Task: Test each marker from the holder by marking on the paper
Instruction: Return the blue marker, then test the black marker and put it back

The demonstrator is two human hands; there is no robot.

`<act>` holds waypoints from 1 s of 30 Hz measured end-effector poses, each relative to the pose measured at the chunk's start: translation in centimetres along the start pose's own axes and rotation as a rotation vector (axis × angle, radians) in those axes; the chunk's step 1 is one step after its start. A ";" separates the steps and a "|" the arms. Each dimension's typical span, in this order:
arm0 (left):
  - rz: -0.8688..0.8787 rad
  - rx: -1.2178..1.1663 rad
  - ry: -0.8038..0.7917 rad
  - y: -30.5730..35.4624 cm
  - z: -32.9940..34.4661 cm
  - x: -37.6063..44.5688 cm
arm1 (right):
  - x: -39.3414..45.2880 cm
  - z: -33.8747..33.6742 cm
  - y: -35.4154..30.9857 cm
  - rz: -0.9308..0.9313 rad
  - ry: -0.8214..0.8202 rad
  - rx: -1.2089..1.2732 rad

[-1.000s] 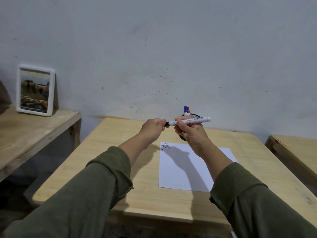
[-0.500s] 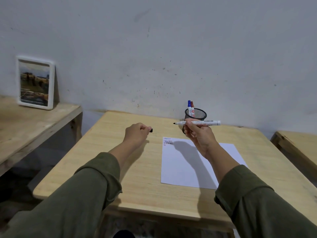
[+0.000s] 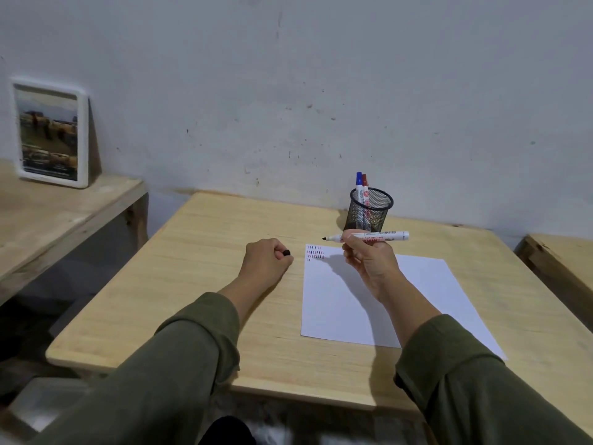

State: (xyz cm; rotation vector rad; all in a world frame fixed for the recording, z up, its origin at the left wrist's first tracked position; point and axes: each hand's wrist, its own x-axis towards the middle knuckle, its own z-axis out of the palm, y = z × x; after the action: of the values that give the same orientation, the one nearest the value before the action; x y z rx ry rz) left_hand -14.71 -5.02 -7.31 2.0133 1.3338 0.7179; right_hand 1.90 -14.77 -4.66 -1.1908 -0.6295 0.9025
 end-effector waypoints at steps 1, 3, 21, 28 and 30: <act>-0.002 -0.003 -0.005 -0.2 0.1 0.0 | 0.0 0.0 0.2 0.004 0.003 -0.006; 0.015 -0.015 0.007 -0.6 0.3 -0.1 | 0.1 0.1 0.6 0.015 0.010 -0.024; 0.427 0.129 -0.265 -1.0 0.7 -3.9 | 1.6 1.3 2.9 0.033 0.109 -0.273; 0.408 0.119 -0.269 -0.9 0.8 -3.9 | 1.6 1.2 3.6 -0.046 0.097 -0.447; 0.403 0.119 -0.274 -0.9 0.7 -3.9 | 1.5 1.2 3.6 -0.067 0.080 -0.491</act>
State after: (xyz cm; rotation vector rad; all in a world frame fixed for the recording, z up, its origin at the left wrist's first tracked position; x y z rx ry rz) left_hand -16.07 -8.51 -8.82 2.4097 0.8402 0.5159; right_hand 0.74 -12.50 -7.89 -1.6236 -0.8501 0.6562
